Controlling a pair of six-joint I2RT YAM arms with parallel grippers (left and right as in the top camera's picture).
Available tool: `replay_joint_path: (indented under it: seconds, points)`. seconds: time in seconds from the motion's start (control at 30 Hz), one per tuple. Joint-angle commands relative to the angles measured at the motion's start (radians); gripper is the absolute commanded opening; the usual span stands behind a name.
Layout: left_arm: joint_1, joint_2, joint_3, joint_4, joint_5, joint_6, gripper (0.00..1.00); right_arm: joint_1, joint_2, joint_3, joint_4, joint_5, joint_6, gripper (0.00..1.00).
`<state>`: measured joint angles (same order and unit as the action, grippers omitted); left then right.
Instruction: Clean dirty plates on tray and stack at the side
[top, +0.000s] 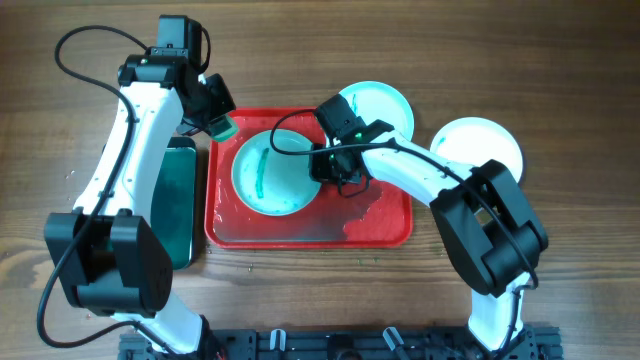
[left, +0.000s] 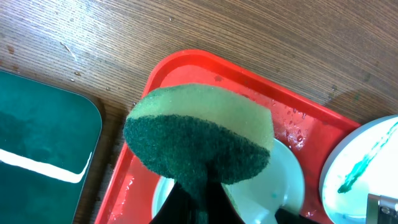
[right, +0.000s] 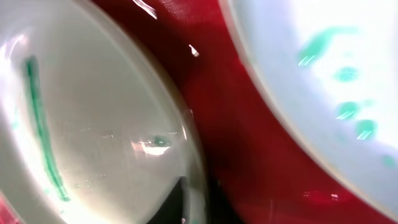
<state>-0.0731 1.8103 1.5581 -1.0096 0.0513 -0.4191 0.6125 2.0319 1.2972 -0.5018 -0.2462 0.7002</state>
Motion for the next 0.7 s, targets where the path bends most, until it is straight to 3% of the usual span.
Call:
replay_joint_path:
  seconds: [0.0,0.33,0.67]
  points:
    - [-0.002,0.011,-0.001,0.003,0.008,0.019,0.04,0.005,0.031,0.000,0.000,0.035,0.006,0.04]
    - [-0.024,0.011,-0.151,0.056,0.008,0.024,0.04,0.005,0.031,0.000,0.015,-0.011,-0.098,0.04]
    - [-0.106,0.011,-0.200,0.101,0.008,0.076,0.04,0.005,0.031,0.000,0.015,-0.019,-0.110,0.04]
